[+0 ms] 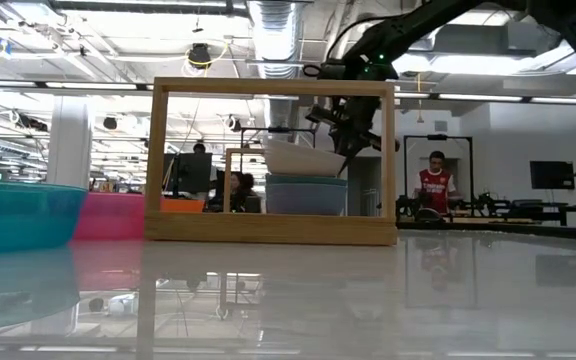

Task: Place and stack bowls onto a shelf
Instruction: Stack the white bowl on the green bowl on the shelf

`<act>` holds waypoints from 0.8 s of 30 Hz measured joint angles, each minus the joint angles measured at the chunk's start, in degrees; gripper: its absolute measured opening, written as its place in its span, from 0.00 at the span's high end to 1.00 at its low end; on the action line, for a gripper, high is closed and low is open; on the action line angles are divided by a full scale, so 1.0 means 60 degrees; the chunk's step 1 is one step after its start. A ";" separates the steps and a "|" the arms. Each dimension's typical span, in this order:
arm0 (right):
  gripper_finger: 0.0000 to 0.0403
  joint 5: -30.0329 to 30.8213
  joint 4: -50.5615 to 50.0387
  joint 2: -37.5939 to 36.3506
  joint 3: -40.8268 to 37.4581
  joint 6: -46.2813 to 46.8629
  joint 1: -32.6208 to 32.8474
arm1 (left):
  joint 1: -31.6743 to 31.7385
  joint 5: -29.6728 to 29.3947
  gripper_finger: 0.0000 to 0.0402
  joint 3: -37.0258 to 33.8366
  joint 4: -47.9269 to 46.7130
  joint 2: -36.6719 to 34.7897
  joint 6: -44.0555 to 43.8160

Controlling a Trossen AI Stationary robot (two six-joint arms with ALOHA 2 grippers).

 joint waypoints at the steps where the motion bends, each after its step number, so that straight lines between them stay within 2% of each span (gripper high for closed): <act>1: 0.94 0.0003 0.0043 0.0000 0.0002 -0.0042 0.0000 | 0.0000 0.0000 0.49 0.0000 -0.0007 0.0003 0.0000; 4: 0.93 0.0011 0.0048 0.0000 0.0000 -0.0086 0.0004 | 0.0000 0.0004 0.49 -0.0004 -0.0043 0.0010 0.0000; 11: 0.81 0.0011 -0.0034 -0.0002 0.0001 -0.0172 0.0004 | 0.0000 0.0000 0.49 -0.0004 -0.0036 0.0007 0.0000; 24: 0.76 0.0054 -0.0009 -0.0004 0.0001 -0.0467 0.0004 | 0.0000 0.0004 0.49 -0.0004 -0.0029 0.0007 -0.0076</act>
